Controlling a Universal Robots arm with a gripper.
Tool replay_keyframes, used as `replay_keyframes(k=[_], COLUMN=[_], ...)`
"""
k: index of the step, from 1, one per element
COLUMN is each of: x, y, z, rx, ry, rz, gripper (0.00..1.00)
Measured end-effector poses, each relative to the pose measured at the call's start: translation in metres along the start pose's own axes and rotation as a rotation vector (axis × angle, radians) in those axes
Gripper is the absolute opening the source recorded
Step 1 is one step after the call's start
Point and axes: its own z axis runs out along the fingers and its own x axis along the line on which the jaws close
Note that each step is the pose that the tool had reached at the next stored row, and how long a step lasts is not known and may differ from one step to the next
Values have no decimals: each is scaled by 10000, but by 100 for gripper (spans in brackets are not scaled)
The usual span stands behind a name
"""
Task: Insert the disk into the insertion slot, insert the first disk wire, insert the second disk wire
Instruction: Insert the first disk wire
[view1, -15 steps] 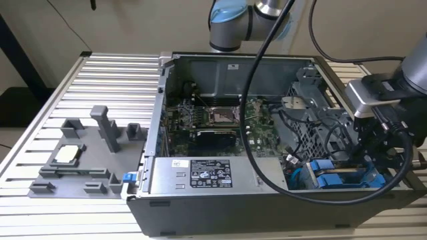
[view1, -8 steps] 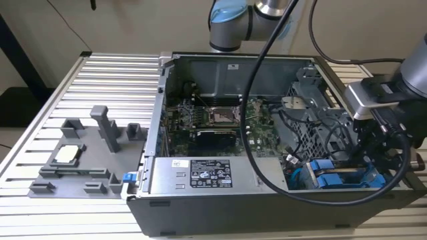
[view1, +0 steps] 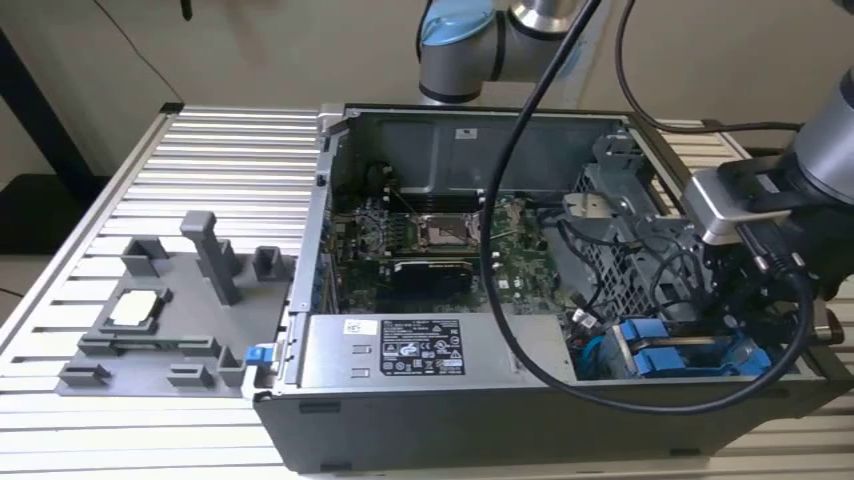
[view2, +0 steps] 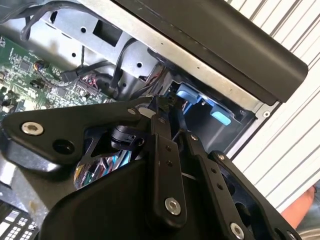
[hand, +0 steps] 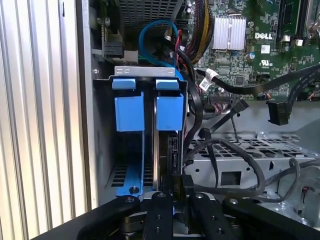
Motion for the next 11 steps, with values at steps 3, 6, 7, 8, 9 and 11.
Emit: replay_keyframes(k=[3, 6, 7, 8, 9, 11], x=[1, -9, -13, -17, -22, -31], y=[1, -10, -15, -20, -25, -35], z=[8, -91, -138, -182, -229, -318], rx=[0, 1, 1, 1, 1, 1], ry=[-9, -26, -27, -27, -27, -26], rz=[2, 4, 4, 5, 6, 7], gripper=[20, 27, 27, 27, 27, 27])
